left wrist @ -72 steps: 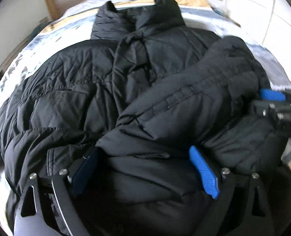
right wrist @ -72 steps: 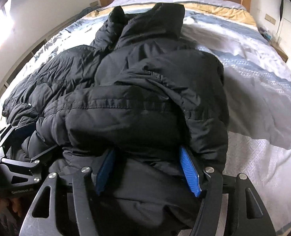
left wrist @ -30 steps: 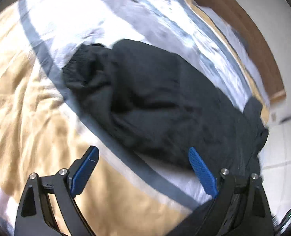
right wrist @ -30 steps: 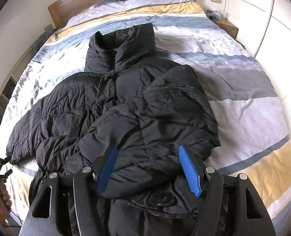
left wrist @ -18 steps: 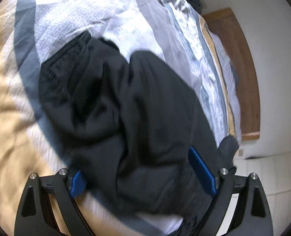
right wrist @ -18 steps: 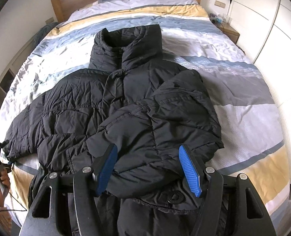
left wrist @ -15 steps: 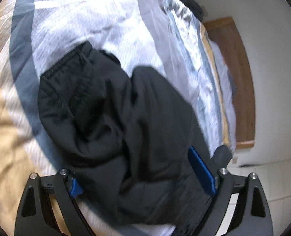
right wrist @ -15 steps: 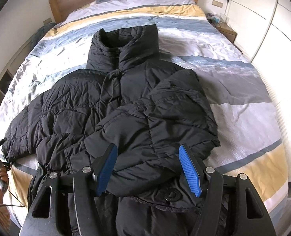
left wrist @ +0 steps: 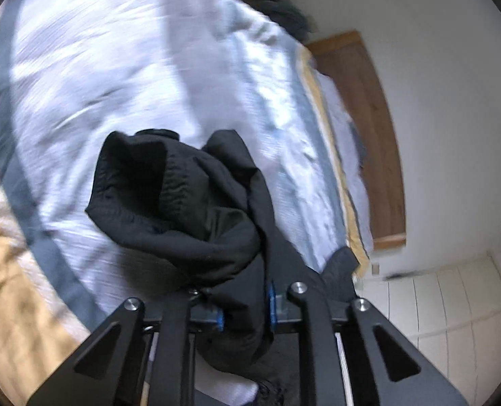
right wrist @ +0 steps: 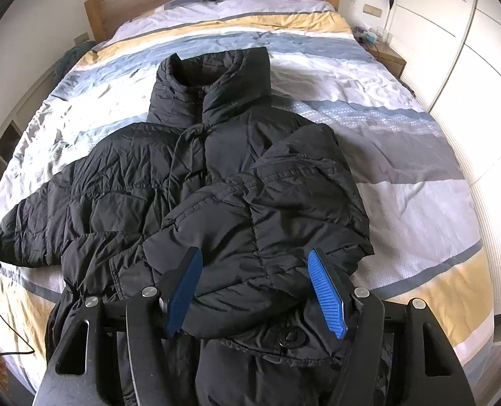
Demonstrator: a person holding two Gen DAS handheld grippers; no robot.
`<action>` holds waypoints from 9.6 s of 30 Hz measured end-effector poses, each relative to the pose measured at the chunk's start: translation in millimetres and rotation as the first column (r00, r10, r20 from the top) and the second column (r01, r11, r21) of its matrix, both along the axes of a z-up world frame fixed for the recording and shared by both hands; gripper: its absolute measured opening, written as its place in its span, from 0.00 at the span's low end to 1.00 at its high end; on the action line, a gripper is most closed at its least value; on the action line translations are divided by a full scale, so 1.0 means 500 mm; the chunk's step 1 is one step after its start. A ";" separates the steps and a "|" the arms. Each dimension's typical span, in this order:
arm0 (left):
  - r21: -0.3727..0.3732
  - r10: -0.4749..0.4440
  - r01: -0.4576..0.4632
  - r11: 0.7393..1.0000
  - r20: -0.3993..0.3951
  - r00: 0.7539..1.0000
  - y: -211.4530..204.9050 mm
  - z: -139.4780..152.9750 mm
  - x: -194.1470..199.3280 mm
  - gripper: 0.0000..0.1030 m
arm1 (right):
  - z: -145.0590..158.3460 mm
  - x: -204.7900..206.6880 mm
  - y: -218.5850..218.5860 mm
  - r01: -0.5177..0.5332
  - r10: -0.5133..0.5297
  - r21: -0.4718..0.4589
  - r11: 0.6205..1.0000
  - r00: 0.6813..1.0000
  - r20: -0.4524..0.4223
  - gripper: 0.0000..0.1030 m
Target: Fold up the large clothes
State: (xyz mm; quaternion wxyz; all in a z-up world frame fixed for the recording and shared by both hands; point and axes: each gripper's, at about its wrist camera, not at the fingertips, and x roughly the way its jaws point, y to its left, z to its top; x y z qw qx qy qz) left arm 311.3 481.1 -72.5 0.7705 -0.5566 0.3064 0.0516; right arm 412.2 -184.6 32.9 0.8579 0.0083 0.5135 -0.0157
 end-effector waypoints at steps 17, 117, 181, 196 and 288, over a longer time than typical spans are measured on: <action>0.302 -0.531 0.474 0.828 0.145 0.835 -0.472 0.309 0.111 0.15 | 0.020 -0.048 -0.173 0.095 -0.100 0.071 0.993 0.993 0.067 0.62; 0.377 -0.539 0.653 0.657 -0.371 0.756 -0.819 -0.131 1.017 0.11 | -0.265 0.924 -0.068 -0.071 0.067 0.331 0.941 0.997 0.025 0.18; 0.529 -0.612 0.652 0.543 -0.282 0.739 -0.712 0.313 0.111 0.48 | 0.064 0.123 -0.108 -0.403 0.366 0.188 0.896 0.908 0.203 0.62; 0.548 -0.648 0.746 0.378 -0.420 0.636 -0.855 0.075 0.215 0.50 | -0.130 0.164 0.002 -0.503 0.503 0.073 0.861 0.864 0.008 0.65; 0.510 -0.244 0.803 0.309 -0.773 0.585 -0.634 0.066 -0.238 0.67 | -0.211 -0.333 -0.357 0.074 -0.032 0.094 0.993 0.922 -0.386 0.97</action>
